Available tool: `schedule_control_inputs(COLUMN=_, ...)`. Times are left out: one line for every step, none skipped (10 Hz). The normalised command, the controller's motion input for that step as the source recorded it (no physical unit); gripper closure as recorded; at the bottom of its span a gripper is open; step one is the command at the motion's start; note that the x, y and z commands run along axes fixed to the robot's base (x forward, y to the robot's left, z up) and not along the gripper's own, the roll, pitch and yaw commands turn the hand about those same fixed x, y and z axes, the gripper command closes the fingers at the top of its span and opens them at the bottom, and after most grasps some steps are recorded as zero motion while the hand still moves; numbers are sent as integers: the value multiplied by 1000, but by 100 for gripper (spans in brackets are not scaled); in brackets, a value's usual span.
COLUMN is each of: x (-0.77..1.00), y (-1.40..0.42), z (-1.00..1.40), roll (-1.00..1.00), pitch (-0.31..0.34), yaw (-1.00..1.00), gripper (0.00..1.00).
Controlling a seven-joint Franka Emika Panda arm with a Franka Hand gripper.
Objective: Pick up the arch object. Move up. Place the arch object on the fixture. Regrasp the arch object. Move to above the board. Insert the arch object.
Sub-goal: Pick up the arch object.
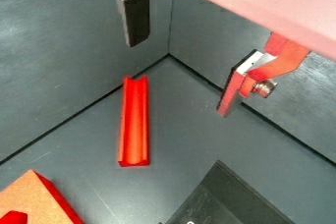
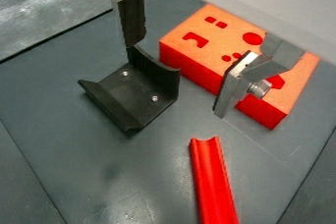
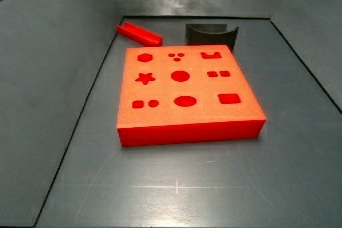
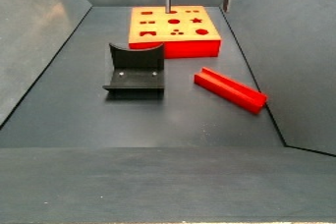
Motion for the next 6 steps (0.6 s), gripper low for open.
schedule_control_inputs(x=0, y=189, z=-151, roll=23, pitch=0, yaw=534, gripper=0)
schedule_control_inputs(x=0, y=0, z=-323, roll=51, pitch=0, yaw=831, gripper=0)
schedule_control_inputs(x=-57, y=0, z=-151, roll=0, pitch=0, yaw=283, gripper=0)
schedule_control_inputs(x=-131, y=0, z=-426, roll=9, pitch=-26, yaw=617, gripper=0)
schedule_control_inputs(x=-329, y=0, z=-786, roll=44, pitch=-63, yaw=914, gripper=0)
schedule_control_inputs(x=-357, y=0, z=-957, roll=69, pitch=-73, yaw=877, gripper=0)
